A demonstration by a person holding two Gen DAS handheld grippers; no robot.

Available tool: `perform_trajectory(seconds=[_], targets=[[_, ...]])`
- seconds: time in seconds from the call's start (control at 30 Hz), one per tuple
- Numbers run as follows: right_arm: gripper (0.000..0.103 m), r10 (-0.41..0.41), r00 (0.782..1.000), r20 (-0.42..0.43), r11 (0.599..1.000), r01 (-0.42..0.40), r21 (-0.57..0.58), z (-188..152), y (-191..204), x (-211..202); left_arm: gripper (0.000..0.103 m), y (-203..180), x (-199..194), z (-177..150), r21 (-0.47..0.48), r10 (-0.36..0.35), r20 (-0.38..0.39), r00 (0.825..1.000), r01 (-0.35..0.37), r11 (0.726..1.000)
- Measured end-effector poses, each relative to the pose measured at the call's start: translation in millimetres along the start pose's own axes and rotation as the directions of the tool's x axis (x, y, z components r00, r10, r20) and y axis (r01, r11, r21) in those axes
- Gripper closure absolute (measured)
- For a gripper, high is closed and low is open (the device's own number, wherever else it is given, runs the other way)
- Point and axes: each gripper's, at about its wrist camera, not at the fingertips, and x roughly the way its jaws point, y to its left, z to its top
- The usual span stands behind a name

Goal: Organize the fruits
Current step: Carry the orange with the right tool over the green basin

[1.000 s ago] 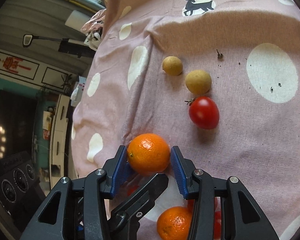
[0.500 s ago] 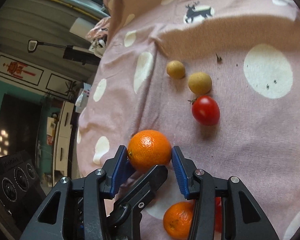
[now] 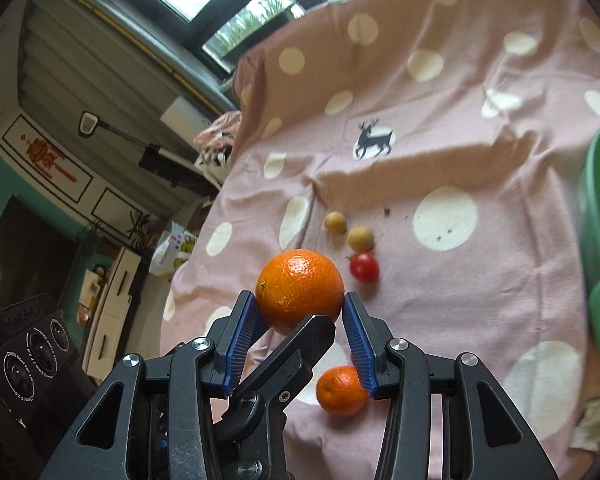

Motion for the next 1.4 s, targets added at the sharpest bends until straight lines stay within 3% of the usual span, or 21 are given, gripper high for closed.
perform_trajectory(seconds=[0.3, 0.7, 1.03, 1.4], targets=[[0.055, -0.049, 0.985, 0.168, 0.999, 0.052, -0.012, 0.9, -9.3, -56.4, 0.063, -51.3, -9.7, 13.6, 0.128, -0.088, 0.073, 0.993, 0.078, 0.989], [0.055, -0.115, 0.945, 0.308, 0.990, 0.082, 0.116, 2.4, -59.0, -117.4, 0.063, -126.6, 10.7, 21.9, 0.292, -0.187, 0.058, 0.981, 0.163, 0.942], [0.055, -0.205, 0.920, 0.333, 0.962, 0.126, 0.244, -5.7, -102.0, -143.7, 0.063, -166.1, 40.7, 17.7, 0.354, -0.253, -0.022, 0.967, 0.244, 0.903], [0.055, -0.306, 0.910, 0.281, 0.909, 0.191, 0.371, -11.3, -138.1, -149.8, 0.063, -188.6, 74.1, 11.2, 0.341, -0.324, -0.145, 0.935, 0.354, 0.871]])
